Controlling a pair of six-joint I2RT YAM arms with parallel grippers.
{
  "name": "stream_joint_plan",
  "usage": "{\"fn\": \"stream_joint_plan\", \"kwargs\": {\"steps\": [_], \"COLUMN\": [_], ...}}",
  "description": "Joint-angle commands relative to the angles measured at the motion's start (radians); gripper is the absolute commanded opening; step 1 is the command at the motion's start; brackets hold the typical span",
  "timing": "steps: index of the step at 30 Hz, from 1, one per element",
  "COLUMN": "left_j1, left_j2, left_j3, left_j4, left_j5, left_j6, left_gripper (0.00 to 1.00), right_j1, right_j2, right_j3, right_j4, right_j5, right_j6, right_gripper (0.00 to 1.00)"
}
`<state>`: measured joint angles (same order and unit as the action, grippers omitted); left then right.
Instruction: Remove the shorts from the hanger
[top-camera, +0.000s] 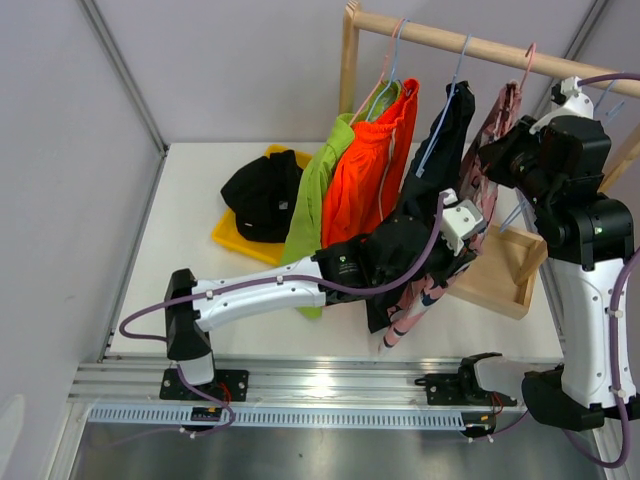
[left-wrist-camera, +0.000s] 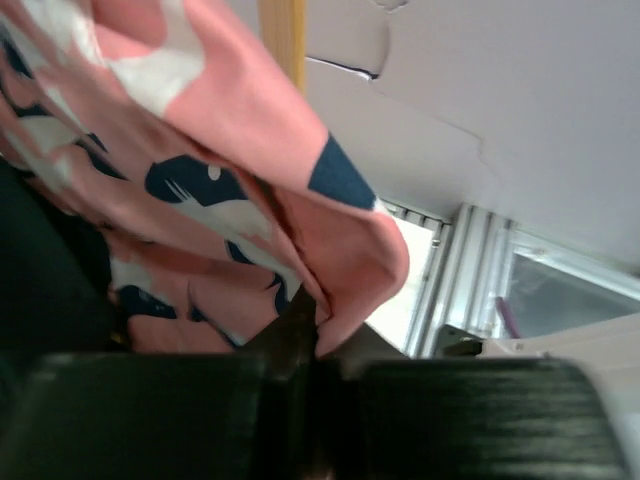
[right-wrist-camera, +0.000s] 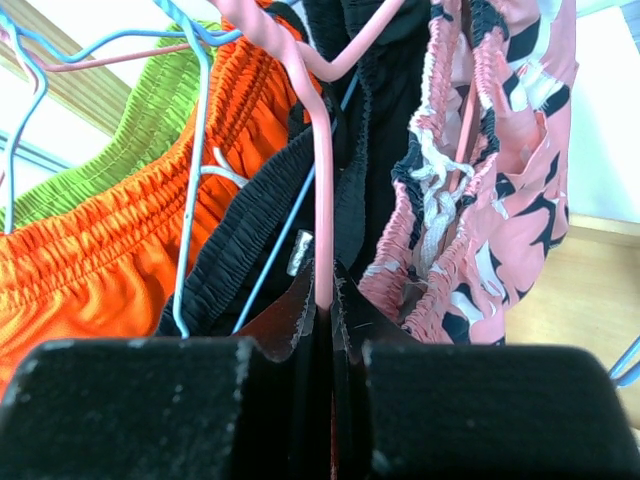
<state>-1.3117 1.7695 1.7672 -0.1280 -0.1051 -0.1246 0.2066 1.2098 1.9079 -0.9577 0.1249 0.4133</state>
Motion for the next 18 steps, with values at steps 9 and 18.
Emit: {"fn": "stream_joint_plan", "kwargs": {"steps": [9,18], "left_j1": [-0.109,-0.327], "left_j2": [-0.155,-0.309], "left_j3": [-0.064,-0.409], "left_j4": [0.022,0.160], "left_j5": [-0.206,-0.329], "left_j6": [0.057,-0.038], "left_gripper": [0.00,0.00], "right_j1": [-0.055,-0.136], "right_j2": [-0.001,0.048], "right_j3": [0.045,0.111], "right_j4": [0.042,0.027], "right_j5": [-0.004,-0.060], "right_j6": [-0.042,-0.059], "right_gripper": [0.00,0.00]}}
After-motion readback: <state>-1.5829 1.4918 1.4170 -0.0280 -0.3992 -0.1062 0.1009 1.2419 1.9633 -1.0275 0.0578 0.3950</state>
